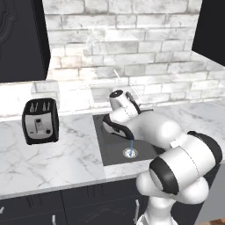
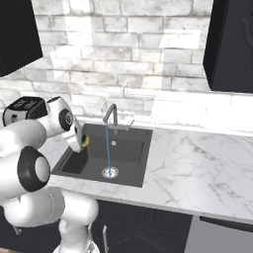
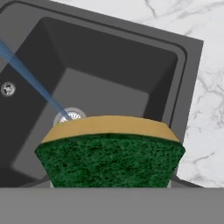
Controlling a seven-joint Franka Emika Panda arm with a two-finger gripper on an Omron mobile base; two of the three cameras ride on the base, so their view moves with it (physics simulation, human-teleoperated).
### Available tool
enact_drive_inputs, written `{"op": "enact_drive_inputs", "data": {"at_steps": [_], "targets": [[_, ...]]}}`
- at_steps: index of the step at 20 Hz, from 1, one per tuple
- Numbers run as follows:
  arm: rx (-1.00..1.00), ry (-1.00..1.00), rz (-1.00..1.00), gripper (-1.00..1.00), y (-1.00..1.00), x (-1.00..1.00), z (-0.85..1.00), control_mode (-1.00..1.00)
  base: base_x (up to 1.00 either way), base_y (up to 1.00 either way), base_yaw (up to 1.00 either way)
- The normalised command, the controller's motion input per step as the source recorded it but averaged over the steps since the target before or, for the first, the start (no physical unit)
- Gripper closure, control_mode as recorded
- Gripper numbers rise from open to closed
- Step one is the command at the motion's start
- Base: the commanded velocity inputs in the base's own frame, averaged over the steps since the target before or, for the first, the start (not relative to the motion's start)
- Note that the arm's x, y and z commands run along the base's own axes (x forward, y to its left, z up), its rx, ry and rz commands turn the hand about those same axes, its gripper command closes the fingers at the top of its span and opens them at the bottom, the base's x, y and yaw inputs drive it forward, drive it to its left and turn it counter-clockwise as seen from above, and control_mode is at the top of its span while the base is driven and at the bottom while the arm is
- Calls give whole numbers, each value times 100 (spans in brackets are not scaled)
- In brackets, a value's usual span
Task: Soak the sponge with water for a few seconds and then drop it inside the sink.
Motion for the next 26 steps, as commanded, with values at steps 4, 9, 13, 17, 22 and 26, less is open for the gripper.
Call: {"op": "enact_drive_inputs", "data": {"at_steps": [4,9,13,17,22,26], "targets": [[0,0,0,100,-4,24,-2,-100,0,0,0],[0,0,0,100,-6,30,-12,-100,0,0,0],[0,0,0,100,-11,14,-9,-100,0,0,0],[0,0,0,100,-8,1,-6,-100,0,0,0],[0,0,0,100,-10,8,-11,-100,0,0,0],[0,0,0,100,-19,1,-13,-100,0,0,0]]}}
